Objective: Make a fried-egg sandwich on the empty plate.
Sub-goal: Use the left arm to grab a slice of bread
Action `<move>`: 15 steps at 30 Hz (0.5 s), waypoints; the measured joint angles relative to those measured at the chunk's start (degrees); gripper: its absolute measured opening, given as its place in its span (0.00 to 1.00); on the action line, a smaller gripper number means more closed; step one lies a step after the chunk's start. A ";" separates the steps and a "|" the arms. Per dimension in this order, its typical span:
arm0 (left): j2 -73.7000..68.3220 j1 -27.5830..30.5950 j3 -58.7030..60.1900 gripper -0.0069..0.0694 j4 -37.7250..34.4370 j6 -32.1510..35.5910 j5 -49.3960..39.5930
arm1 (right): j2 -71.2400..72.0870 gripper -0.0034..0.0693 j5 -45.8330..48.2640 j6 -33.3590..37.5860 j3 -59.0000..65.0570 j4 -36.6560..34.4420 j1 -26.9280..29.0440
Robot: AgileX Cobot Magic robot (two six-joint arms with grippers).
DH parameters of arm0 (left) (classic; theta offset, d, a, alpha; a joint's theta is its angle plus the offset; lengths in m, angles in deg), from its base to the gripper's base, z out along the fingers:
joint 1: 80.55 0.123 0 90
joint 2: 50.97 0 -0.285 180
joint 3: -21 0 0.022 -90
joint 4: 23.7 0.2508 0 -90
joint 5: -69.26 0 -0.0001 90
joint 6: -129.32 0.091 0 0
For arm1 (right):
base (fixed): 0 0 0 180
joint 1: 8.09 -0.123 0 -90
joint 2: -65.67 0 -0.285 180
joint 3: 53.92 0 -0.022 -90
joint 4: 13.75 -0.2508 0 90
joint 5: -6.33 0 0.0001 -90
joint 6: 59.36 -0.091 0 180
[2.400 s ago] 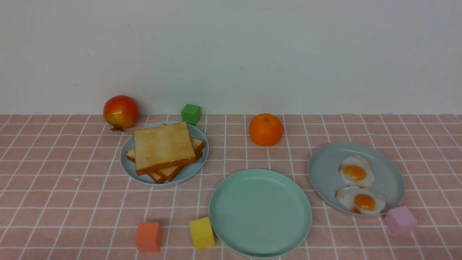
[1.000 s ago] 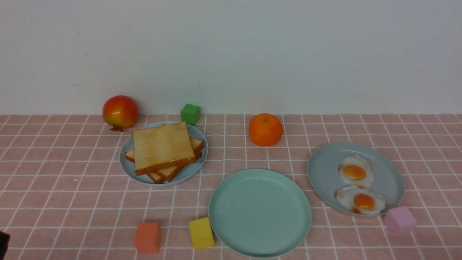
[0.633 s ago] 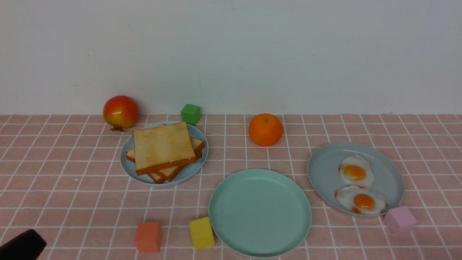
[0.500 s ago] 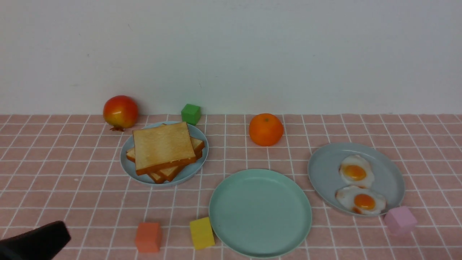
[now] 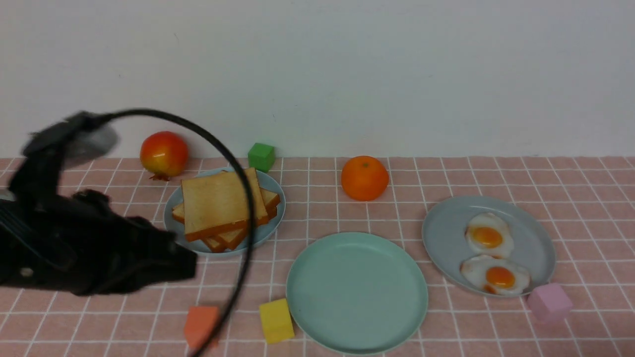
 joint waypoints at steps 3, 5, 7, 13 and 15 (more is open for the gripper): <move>0.00 -6.62 -0.13 0.11 4.31 -0.02 -0.37 | 0.00 0.38 -6.57 -6.90 0.00 -6.78 0.00; 0.00 -9.07 -0.13 0.11 6.28 -0.55 0.10 | 0.00 0.38 -9.40 -9.72 0.00 -9.41 0.00; -0.08 -10.76 -0.13 0.11 7.11 -1.55 2.49 | 0.00 0.38 -12.55 -12.92 0.00 -12.05 -0.08; -1.04 -11.11 -0.41 0.11 7.38 -1.86 8.64 | -1.11 0.36 -2.70 -13.84 -8.49 -12.47 -4.05; -2.83 -11.11 -1.59 0.11 9.85 -1.86 7.41 | -4.21 0.31 8.07 -9.29 -16.90 -11.88 -7.28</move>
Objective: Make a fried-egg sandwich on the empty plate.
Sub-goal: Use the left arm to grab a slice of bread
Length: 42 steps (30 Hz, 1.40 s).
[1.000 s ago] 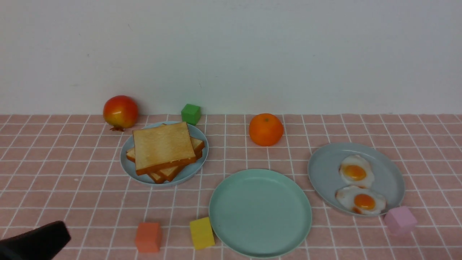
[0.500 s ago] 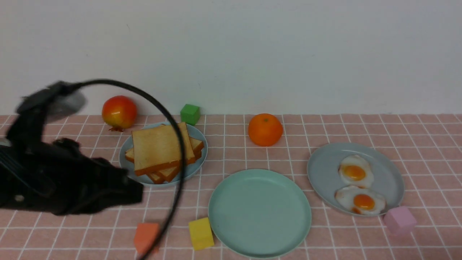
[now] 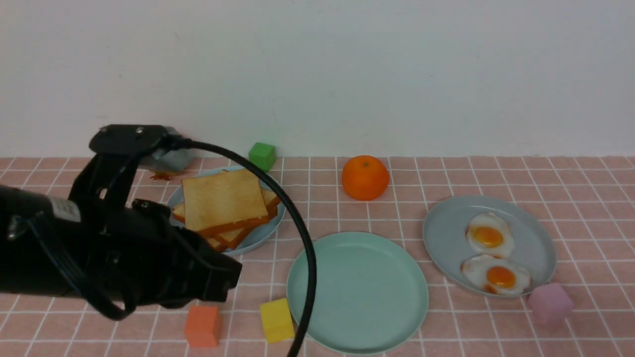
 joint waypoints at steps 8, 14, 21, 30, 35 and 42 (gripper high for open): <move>-11.80 2.18 -11.86 0.11 8.98 0.70 -5.49 | -15.44 0.09 33.07 16.81 -24.73 0.42 -8.79; -23.74 11.39 -22.74 0.11 3.21 14.31 -11.42 | -21.65 0.05 39.82 29.49 -35.47 -2.98 -10.24; -33.32 12.63 -28.07 0.11 1.21 21.09 -12.58 | -22.16 0.05 34.47 42.39 -36.66 -14.44 -10.24; -42.04 7.81 -31.35 0.29 14.29 21.51 0.14 | -29.76 0.06 31.54 50.36 -37.78 -22.37 -10.24; -44.64 6.97 -31.48 0.56 17.38 21.63 6.48 | -32.32 0.06 30.98 50.61 -38.06 -22.42 -10.24; -48.39 6.97 -31.58 0.66 18.51 22.33 7.66 | -32.38 0.06 30.98 50.66 -38.11 -22.42 -10.24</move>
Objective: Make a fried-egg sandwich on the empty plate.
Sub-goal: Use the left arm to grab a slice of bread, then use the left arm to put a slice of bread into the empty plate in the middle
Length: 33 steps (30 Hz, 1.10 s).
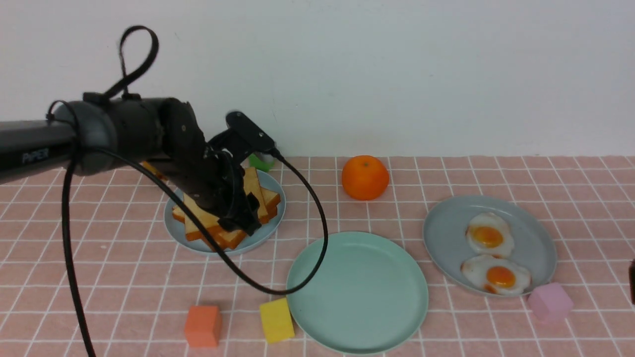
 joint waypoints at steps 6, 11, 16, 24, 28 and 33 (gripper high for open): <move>-1.47 0.00 -0.41 0.66 0.17 0.19 1.91 | 0.00 0.07 0.00 0.00 0.00 0.00 0.00; -1.81 -0.05 -0.51 0.58 0.19 -1.61 3.02 | 0.00 0.07 0.00 0.00 0.00 -0.43 0.00; -1.85 -0.10 -0.70 0.32 0.24 -2.20 3.27 | 0.00 0.07 0.06 0.00 0.00 -0.91 0.00; -0.14 -0.25 -0.69 0.12 0.18 -2.41 1.28 | 0.00 0.07 1.69 0.00 0.00 -1.21 0.00; 4.35 -0.25 -0.39 0.12 -1.18 -2.79 -1.97 | 0.00 0.07 2.21 0.00 0.00 -1.21 0.00; 11.59 -0.86 -0.32 0.12 -5.94 -2.98 -6.94 | 0.00 0.07 2.57 0.00 0.00 -1.47 0.00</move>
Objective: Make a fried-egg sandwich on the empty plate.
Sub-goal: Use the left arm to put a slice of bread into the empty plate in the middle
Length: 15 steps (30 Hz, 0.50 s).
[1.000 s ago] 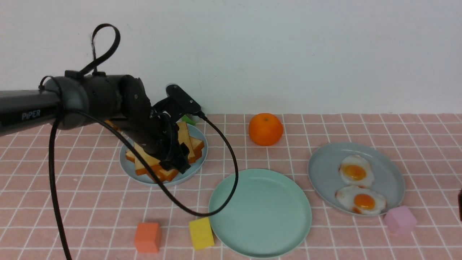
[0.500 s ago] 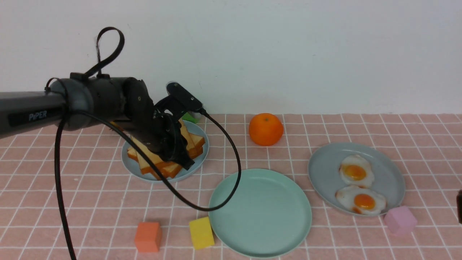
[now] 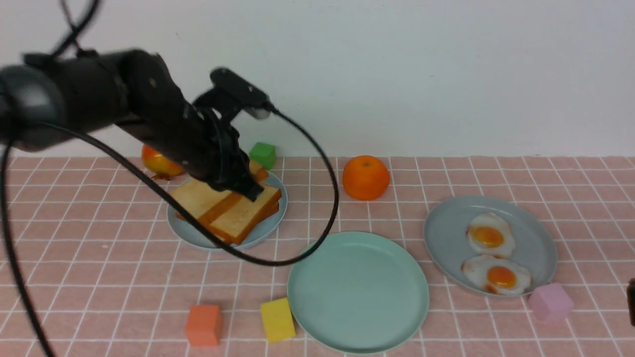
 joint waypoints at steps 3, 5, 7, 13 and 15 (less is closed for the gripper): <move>4.33 -4.59 1.96 0.12 -2.15 0.00 -3.01 | 0.13 0.07 -0.01 -0.66 0.00 0.89 0.00; 5.46 -10.75 4.23 0.12 -3.01 0.00 -4.28 | 0.61 0.07 0.07 -2.90 0.00 3.49 0.00; 5.53 -13.67 5.19 0.12 -3.13 0.00 -4.56 | 1.08 0.07 0.22 -4.69 0.00 5.60 0.00; 1.96 -27.00 6.97 0.12 -2.86 0.00 -0.53 | 4.19 0.07 2.38 -12.67 0.00 15.05 0.00; 0.22 -28.62 6.97 0.12 -2.42 0.00 2.70 | 5.38 0.07 3.52 -13.70 0.00 15.87 0.00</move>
